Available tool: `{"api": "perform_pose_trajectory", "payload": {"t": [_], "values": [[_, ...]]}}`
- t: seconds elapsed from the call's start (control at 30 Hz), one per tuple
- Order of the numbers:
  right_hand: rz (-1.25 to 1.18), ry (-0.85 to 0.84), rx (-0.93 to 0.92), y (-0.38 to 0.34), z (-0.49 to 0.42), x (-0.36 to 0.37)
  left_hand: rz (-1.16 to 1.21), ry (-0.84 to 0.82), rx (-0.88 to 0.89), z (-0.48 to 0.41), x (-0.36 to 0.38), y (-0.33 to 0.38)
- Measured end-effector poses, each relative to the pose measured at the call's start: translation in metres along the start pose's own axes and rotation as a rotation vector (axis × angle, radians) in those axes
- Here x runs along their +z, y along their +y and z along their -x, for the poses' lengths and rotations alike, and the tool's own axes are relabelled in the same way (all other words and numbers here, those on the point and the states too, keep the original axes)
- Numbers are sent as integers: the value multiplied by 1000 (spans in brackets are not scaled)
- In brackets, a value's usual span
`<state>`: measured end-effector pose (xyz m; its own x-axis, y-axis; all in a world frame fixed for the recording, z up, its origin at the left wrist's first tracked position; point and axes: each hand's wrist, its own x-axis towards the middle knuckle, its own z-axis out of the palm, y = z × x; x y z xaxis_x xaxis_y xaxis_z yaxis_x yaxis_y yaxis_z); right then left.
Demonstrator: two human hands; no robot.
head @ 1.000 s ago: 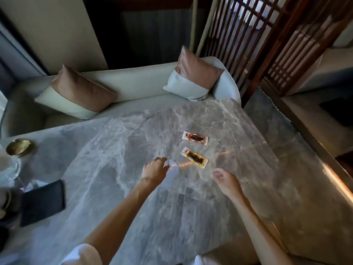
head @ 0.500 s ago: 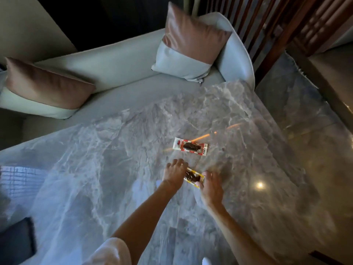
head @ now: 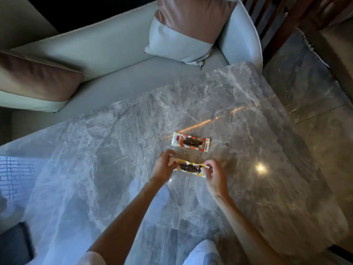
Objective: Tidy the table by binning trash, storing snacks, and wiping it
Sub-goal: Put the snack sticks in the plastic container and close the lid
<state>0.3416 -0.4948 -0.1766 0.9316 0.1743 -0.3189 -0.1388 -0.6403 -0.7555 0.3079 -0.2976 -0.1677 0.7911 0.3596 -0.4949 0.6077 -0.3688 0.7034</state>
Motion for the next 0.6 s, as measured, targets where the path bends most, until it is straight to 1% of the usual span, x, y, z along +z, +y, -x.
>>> {"api": "perform_pose_trajectory", "payload": {"t": [0.07,0.1,0.2,0.33,0.4,0.5,0.6], "values": [[-77,15,25,-11,-21,-3,111,45,-69,-15,-6,16],[-86,33,34,-18,-33,-4,123,64,-85,-25,-8,25],[-56,87,92,-36,-68,-3,60,130,-96,-53,-9,49],[54,95,229,-51,-93,5,-163,170,-159,-72,-2,62],[114,112,274,-54,-96,9,-219,169,-196,-76,3,64],[197,124,298,-53,-98,12,-242,162,-259,-78,7,66],[217,119,287,-48,-100,11,-152,166,-214,-76,9,63]]}}
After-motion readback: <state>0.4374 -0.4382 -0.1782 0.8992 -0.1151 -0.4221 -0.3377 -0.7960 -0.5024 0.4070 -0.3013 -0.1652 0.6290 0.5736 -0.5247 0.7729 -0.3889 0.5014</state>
